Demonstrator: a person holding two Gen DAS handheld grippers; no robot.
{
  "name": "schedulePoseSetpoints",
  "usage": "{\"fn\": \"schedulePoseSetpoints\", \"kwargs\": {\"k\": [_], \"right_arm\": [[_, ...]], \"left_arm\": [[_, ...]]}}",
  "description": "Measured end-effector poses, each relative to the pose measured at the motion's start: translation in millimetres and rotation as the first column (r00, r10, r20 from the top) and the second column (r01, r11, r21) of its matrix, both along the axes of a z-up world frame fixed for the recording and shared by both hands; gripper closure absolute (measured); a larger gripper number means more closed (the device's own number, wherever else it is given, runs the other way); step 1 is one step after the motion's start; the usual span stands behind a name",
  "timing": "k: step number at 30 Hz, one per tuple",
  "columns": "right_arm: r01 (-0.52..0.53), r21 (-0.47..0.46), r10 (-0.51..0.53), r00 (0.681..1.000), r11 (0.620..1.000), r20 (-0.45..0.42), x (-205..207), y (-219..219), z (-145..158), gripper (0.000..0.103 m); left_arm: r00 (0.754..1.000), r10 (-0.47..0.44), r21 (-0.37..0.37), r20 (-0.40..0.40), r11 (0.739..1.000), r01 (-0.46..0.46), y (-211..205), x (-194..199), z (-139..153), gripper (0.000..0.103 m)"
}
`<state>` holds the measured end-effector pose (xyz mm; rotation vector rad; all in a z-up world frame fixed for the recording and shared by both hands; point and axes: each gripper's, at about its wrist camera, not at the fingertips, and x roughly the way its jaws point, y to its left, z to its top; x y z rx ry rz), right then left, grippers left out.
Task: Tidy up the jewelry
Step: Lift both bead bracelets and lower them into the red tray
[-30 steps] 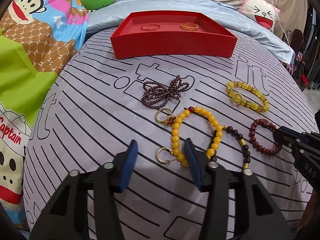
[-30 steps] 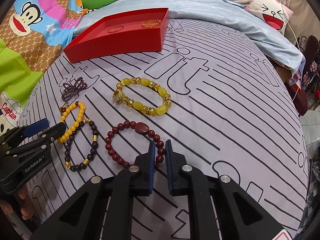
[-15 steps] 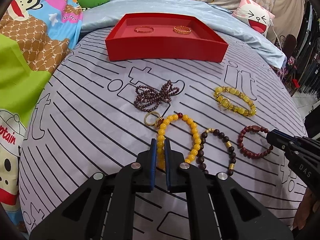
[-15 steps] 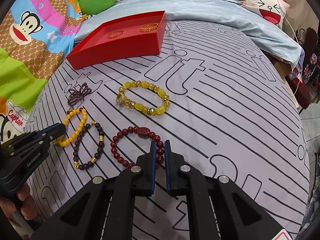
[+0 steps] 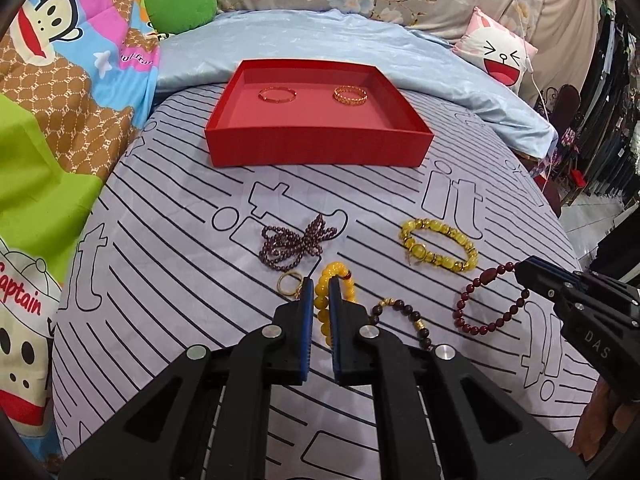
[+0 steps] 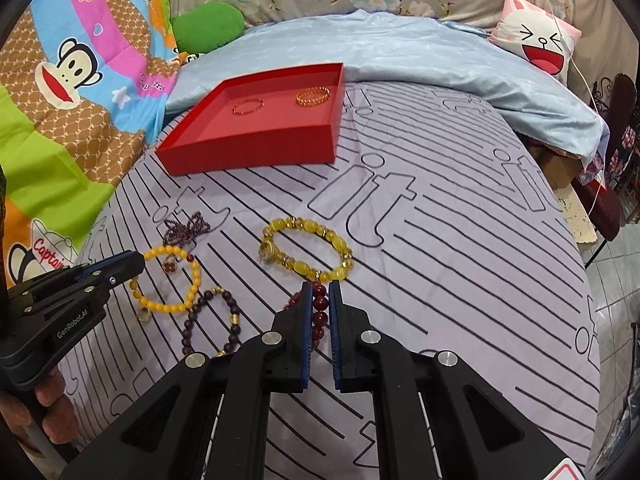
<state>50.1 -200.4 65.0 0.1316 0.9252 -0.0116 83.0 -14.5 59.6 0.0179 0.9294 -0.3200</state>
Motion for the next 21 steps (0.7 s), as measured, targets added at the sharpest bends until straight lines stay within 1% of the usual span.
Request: {"fn": "schedulePoseSetpoints", "kwargs": {"k": [10,18,21], "right_arm": [[-0.007,0.008,0.006,0.998,1.0,0.057,15,0,24,0.096],[-0.014,0.031,0.011,0.993,0.999,0.114,42,-3,49,0.096],[-0.022,0.041,0.016,0.99,0.999,0.14,62,-5,62,0.096]], "left_arm": [[0.999,-0.011,-0.023,0.043,1.0,0.012,-3,13,25,0.096],[0.996,-0.003,-0.038,0.09,0.999,0.007,-2,43,50,0.096],[0.994,-0.009,-0.044,0.113,0.999,0.014,-4,61,62,0.096]]}}
